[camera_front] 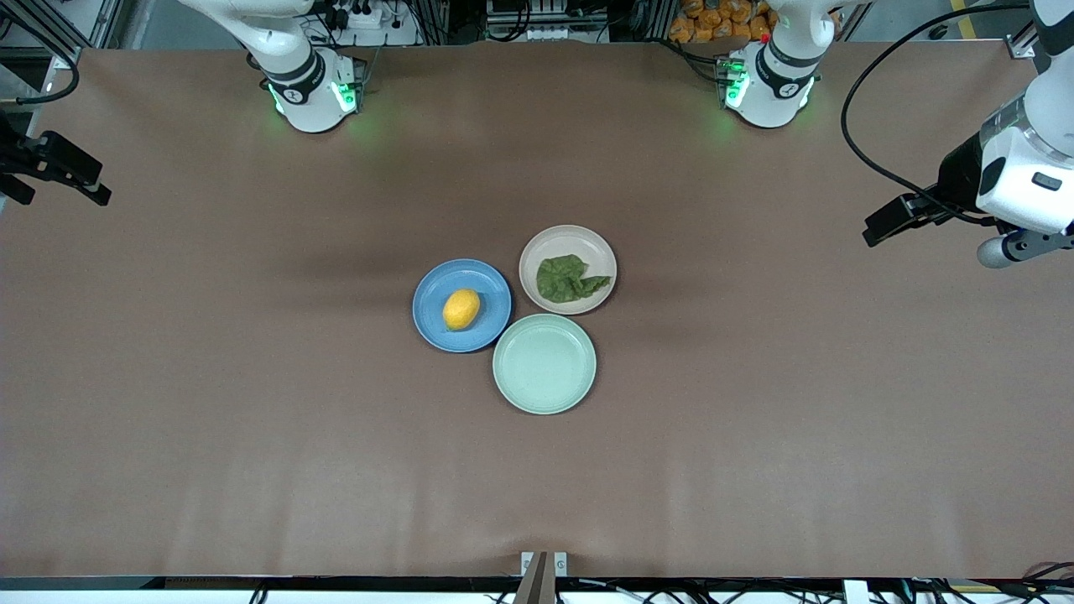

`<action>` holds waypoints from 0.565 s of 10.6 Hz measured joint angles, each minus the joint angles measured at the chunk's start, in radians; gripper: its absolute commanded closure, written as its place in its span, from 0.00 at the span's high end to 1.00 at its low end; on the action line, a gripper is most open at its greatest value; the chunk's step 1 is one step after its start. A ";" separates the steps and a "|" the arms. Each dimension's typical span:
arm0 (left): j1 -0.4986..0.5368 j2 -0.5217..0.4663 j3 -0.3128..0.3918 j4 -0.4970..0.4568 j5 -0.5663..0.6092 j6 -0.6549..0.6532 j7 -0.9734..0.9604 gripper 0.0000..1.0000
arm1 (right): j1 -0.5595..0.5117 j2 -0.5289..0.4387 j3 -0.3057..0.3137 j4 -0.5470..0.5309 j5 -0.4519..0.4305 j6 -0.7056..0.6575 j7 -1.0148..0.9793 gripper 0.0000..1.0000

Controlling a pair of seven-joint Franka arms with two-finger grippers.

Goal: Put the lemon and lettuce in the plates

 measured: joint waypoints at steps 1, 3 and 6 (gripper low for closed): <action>0.006 0.000 0.002 0.000 0.000 0.000 0.010 1.00 | 0.000 0.002 0.000 0.000 0.000 0.000 0.000 1.00; 0.038 -0.001 0.005 0.001 0.000 0.001 0.062 1.00 | 0.002 0.006 0.000 -0.001 0.000 0.000 0.000 1.00; 0.072 -0.012 0.027 0.017 0.000 0.001 0.143 1.00 | 0.004 0.011 0.000 -0.003 0.000 0.000 0.000 1.00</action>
